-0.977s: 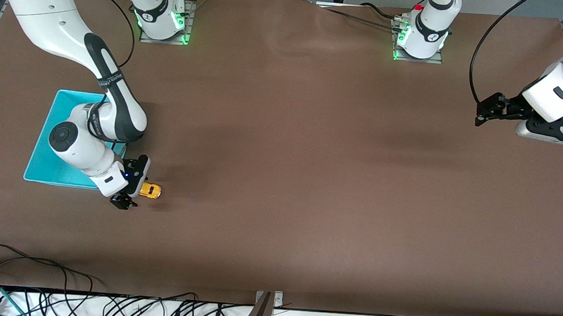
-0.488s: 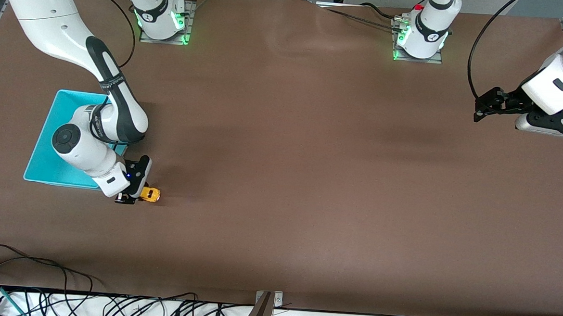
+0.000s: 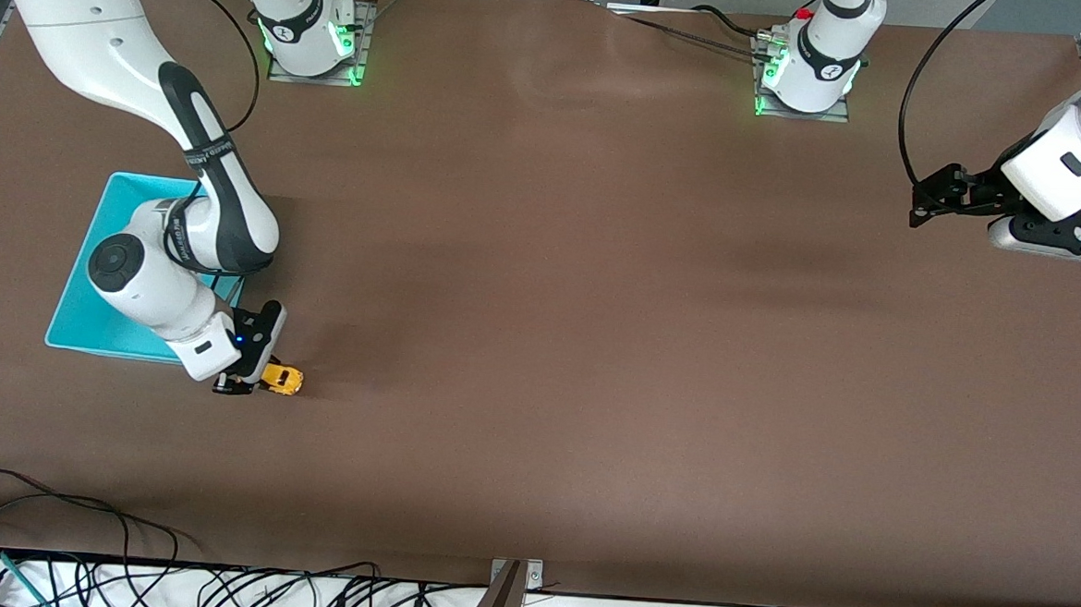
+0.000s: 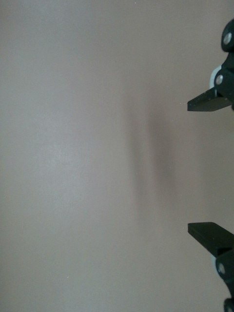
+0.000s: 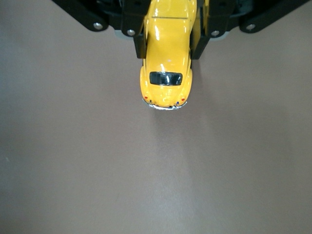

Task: Wind up and store yellow beetle car
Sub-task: 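Lift the car with the right gripper and lower it into the bin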

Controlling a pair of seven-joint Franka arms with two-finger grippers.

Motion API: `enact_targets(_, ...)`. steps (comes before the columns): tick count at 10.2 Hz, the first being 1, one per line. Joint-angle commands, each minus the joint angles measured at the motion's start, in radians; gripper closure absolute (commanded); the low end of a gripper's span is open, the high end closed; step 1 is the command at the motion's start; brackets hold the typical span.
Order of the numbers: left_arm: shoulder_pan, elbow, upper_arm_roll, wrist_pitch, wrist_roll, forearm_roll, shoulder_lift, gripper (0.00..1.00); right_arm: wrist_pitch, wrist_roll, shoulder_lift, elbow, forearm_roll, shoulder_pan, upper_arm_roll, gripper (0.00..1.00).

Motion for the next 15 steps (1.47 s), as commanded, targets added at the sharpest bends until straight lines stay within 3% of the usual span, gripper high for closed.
enact_targets(1,-0.015,0.003,0.014,-0.012,-0.009,-0.024,-0.009,0.00,-0.190,0.095,-0.148,-0.012,0.010,-0.005,0.006,1.00)
enact_targets(3,-0.015,0.003,0.013,-0.014,-0.009,-0.024,-0.008,0.00,-0.335,0.146,-0.246,-0.013,0.003,-0.006,-0.001,1.00)
enact_targets(5,-0.015,0.004,0.010,-0.015,-0.007,-0.024,-0.008,0.00,-0.468,0.134,-0.317,-0.022,0.000,-0.008,-0.088,1.00)
enact_targets(7,-0.014,0.004,0.011,-0.015,-0.007,-0.024,-0.008,0.00,-0.467,0.120,-0.351,-0.086,0.000,-0.009,-0.173,1.00)
enact_targets(12,-0.012,0.004,0.011,-0.015,-0.006,-0.024,-0.008,0.00,-0.004,0.003,-0.353,-0.437,0.010,-0.012,-0.293,1.00)
enact_targets(15,-0.011,0.003,0.011,-0.017,-0.006,-0.025,-0.008,0.00,0.046,0.002,-0.327,-0.488,0.053,-0.026,-0.308,1.00)
